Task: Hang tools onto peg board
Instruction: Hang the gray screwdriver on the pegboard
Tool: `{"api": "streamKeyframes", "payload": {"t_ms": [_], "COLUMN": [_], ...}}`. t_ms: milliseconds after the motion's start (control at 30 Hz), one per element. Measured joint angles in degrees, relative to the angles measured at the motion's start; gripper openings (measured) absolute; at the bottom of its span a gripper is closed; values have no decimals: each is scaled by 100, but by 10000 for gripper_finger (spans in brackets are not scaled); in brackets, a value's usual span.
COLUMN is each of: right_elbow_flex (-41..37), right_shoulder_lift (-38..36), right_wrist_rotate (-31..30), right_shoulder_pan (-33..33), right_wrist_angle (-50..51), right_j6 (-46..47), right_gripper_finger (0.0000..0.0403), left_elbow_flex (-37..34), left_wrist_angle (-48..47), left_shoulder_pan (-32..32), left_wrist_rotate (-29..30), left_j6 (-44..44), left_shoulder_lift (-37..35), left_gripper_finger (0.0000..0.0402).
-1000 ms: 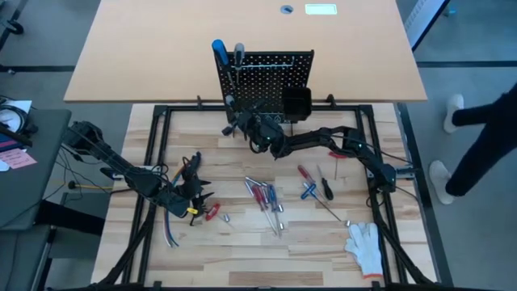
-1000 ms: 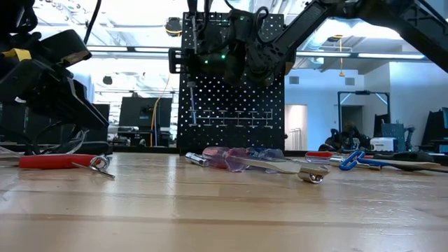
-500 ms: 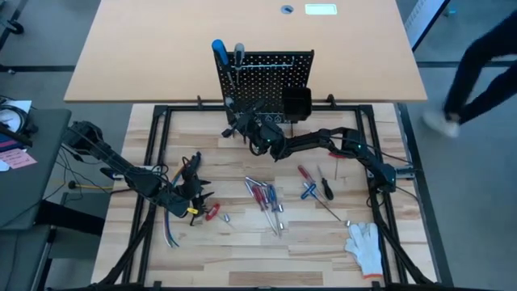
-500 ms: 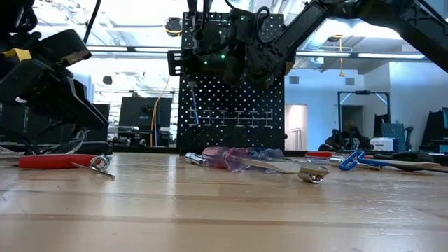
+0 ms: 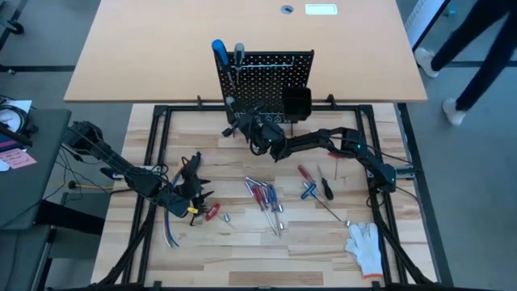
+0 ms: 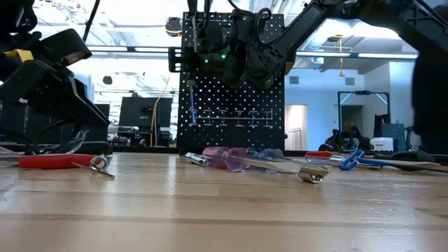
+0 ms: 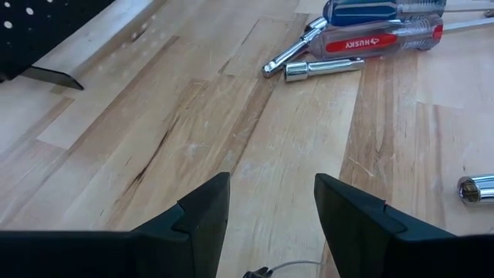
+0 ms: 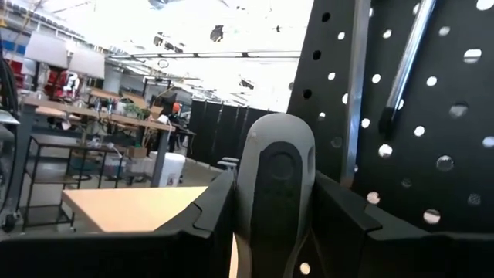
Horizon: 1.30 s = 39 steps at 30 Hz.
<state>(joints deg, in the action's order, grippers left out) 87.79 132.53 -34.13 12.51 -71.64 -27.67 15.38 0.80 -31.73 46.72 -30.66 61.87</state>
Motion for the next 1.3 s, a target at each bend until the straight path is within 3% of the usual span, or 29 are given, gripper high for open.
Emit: {"api": "streamKeyframes", "payload": {"t_ms": [333, 833, 1100, 1300], "right_elbow_flex": [0, 33, 33, 35], "right_shoulder_lift": [10, 1022, 895, 436], "right_wrist_rotate": [119, -91, -265, -244], "right_shoulder_pan": [-13, -92, -114, -170], "right_wrist_angle": [-63, -1285, -678, 294], "right_j6": [-154, -644, -707, -256], "right_gripper_finger": [136, 143, 192, 244], "left_elbow_flex": [0, 2, 1, 1], "left_wrist_angle": [0, 10, 19, 16], "left_shoulder_pan": [0, 0, 0, 0], "left_wrist_rotate": [2, 22, 32, 31], "left_j6": [1, 61, 86, 86], "left_shoulder_lift": [0, 0, 2, 1], "left_gripper_finger": [185, 185, 185, 185]}}
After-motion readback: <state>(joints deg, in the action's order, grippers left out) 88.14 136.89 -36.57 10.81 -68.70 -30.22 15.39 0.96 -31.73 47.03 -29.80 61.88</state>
